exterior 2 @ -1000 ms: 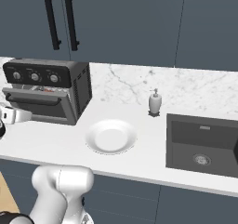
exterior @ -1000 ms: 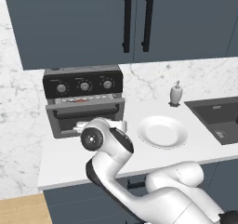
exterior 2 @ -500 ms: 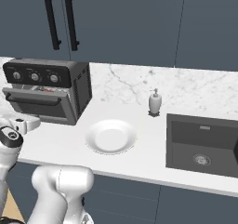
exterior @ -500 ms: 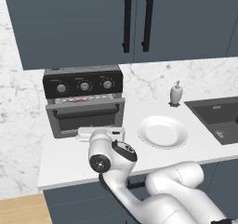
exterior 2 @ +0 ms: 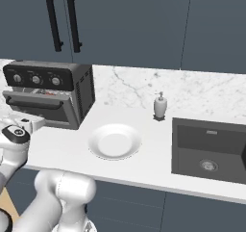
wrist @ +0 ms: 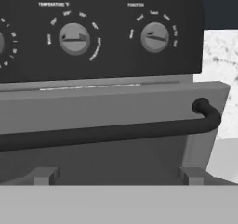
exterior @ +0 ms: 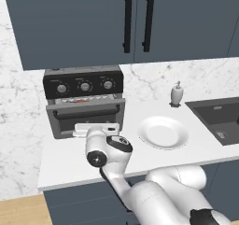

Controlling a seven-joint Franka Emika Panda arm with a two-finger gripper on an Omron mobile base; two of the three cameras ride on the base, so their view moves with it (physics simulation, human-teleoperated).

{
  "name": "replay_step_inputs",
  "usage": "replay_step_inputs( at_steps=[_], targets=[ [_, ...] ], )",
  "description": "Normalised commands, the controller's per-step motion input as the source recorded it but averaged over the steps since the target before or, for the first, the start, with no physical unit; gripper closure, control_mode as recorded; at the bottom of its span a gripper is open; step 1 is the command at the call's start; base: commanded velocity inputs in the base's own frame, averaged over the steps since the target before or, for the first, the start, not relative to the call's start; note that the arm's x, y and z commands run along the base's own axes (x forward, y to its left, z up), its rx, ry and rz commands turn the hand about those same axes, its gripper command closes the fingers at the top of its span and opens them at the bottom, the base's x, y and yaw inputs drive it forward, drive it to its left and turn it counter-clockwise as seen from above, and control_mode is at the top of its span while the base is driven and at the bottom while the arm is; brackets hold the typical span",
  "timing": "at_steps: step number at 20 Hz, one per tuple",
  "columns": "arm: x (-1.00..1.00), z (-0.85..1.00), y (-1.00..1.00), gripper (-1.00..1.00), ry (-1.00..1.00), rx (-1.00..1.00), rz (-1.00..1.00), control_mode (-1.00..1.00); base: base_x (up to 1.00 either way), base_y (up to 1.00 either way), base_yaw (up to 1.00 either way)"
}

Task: Pick up the kebab skewer and baguette bread, and place them inside the toaster oven. Close the toaster oven door and start by setting the timer.

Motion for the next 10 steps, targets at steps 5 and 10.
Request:
replay_step_inputs(
  at_steps=[5, 10],
  targets=[
    [0.42, 0.01, 0.18, -1.00, 0.00, 0.00, -0.01, -1.00, 0.00, 0.00, 0.00],
    [0.41, 0.00, 0.03, -1.00, 0.00, 0.00, 0.00, -1.00, 0.00, 0.00, 0.00]
  ],
)
